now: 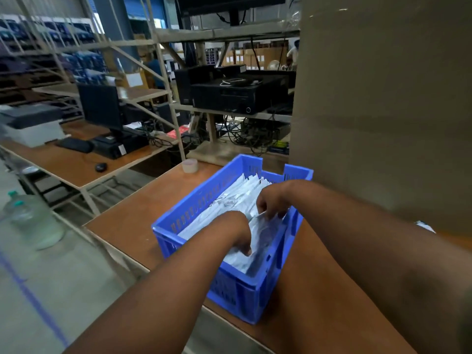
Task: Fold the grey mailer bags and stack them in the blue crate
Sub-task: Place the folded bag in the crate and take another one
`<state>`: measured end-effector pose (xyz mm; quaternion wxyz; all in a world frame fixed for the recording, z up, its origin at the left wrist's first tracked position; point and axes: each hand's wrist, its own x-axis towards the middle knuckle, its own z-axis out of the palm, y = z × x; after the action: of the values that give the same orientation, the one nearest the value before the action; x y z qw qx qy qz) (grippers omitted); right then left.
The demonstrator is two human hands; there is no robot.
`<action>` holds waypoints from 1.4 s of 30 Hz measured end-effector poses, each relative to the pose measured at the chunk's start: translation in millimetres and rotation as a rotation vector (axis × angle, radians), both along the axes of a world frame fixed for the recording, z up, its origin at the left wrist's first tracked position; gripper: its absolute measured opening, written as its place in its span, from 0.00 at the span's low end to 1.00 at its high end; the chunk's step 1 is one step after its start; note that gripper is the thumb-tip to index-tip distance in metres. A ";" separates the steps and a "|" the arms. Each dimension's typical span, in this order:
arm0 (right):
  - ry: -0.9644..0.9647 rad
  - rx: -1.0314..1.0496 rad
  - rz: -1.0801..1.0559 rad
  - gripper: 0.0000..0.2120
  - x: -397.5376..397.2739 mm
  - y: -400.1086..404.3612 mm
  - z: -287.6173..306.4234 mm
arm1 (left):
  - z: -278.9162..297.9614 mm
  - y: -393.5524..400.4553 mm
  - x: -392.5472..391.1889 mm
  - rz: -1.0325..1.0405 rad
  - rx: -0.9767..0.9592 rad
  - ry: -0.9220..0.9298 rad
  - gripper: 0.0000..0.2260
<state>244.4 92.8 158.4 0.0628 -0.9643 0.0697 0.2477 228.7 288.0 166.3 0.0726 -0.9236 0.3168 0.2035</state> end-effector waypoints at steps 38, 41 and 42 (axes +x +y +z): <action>-0.165 -0.164 0.087 0.13 -1.1 41.5 -37.7 | -56.8 -15.2 3.9 -0.048 0.036 -0.205 0.19; -0.320 -0.161 0.051 0.11 -28.8 22.7 -11.2 | -28.5 -29.1 -8.2 -0.104 -0.041 -0.307 0.21; -0.350 -0.157 0.035 0.11 -41.5 14.3 -0.9 | -19.3 -36.0 -11.9 -0.109 -0.076 -0.325 0.20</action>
<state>202.9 107.1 157.5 -0.0059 -0.9957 0.0598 0.0710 216.7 252.0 146.9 0.0986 -0.9278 0.3581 0.0351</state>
